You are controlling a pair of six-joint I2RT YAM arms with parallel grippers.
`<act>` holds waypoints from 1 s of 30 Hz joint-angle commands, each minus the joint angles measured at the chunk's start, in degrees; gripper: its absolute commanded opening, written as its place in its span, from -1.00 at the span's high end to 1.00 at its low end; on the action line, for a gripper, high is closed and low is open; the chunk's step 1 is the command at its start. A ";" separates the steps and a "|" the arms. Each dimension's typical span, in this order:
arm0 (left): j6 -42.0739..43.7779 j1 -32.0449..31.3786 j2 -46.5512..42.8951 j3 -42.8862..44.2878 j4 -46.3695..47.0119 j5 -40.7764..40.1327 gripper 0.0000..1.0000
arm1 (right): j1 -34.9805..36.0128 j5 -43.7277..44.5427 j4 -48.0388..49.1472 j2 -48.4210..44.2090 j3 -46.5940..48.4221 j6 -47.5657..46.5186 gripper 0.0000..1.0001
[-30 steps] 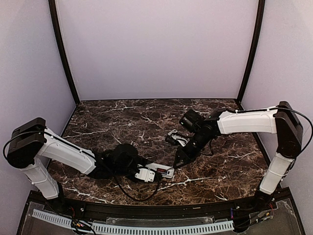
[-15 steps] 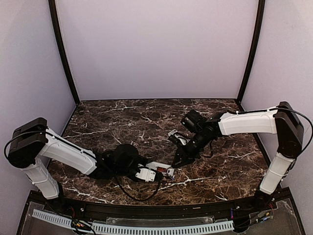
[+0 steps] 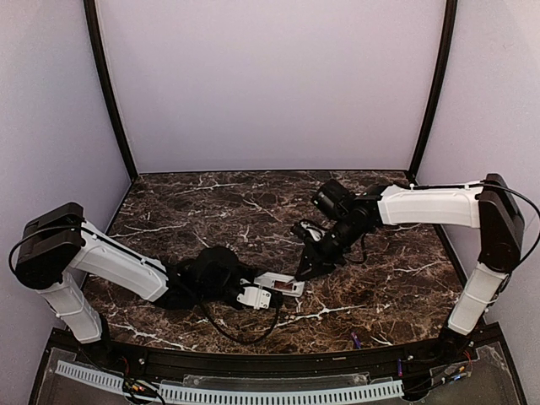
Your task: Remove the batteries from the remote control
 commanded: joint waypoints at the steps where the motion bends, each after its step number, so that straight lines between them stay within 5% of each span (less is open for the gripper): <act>1: -0.52 -0.08 0.32 0.91 3.16 -0.61 0.99 | 0.15 0.77 -2.61 -1.14 2.85 -3.67 1.00; 30: -7.88 0.43 -1.89 1.82 1.77 -2.43 0.99 | 0.17 7.92 -8.05 -8.67 6.94 -10.96 1.00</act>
